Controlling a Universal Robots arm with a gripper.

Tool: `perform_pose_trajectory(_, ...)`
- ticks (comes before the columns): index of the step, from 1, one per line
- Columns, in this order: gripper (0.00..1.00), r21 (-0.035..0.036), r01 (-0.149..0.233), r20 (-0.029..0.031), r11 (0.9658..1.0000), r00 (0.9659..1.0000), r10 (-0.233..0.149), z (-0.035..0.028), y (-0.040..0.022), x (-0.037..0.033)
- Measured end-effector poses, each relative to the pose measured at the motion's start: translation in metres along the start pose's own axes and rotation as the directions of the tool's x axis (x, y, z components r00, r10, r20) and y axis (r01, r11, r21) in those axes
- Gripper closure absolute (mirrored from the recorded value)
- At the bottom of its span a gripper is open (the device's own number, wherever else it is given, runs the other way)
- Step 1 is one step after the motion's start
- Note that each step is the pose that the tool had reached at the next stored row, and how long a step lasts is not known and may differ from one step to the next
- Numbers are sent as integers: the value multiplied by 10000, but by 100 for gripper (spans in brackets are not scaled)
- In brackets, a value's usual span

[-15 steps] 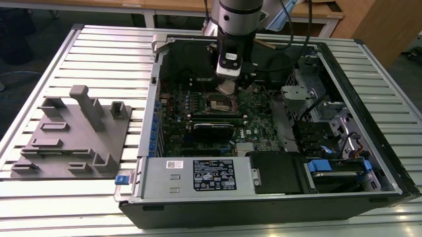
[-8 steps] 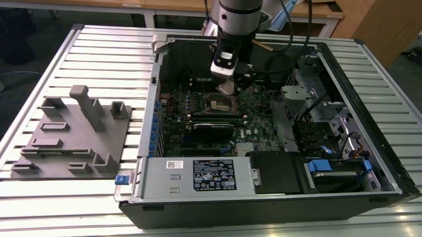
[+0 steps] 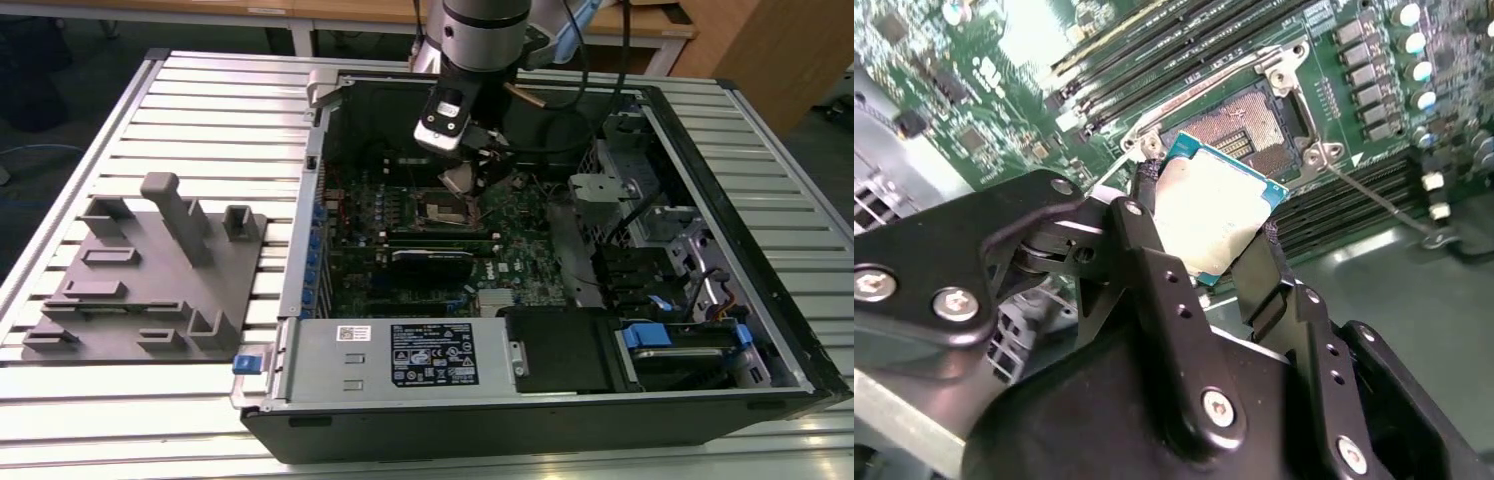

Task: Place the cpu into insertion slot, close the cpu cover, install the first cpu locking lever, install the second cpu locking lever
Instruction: 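Place the cpu into insertion slot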

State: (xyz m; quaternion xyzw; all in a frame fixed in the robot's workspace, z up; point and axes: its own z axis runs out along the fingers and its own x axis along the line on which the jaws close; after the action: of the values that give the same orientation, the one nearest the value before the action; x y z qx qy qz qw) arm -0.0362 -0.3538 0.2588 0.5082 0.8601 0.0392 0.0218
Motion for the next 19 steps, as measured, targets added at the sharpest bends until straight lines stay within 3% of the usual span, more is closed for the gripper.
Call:
perform_pose_trajectory(3,46,-3,-553,50,9985,9985,553,2,0,0)
perform_pose_trajectory(4,46,-6,-910,81,9959,9958,910,3,0,0)
perform_pose_trajectory(7,46,-13,-1444,129,9895,9894,1444,5,-1,0)
perform_pose_trajectory(10,46,-23,-1990,178,9800,9798,1990,7,-1,0)
perform_pose_trajectory(14,46,-40,-2686,241,9633,9630,2686,9,-1,0)
perform_pose_trajectory(19,46,-68,-3546,318,9350,9345,3546,11,-1,0)
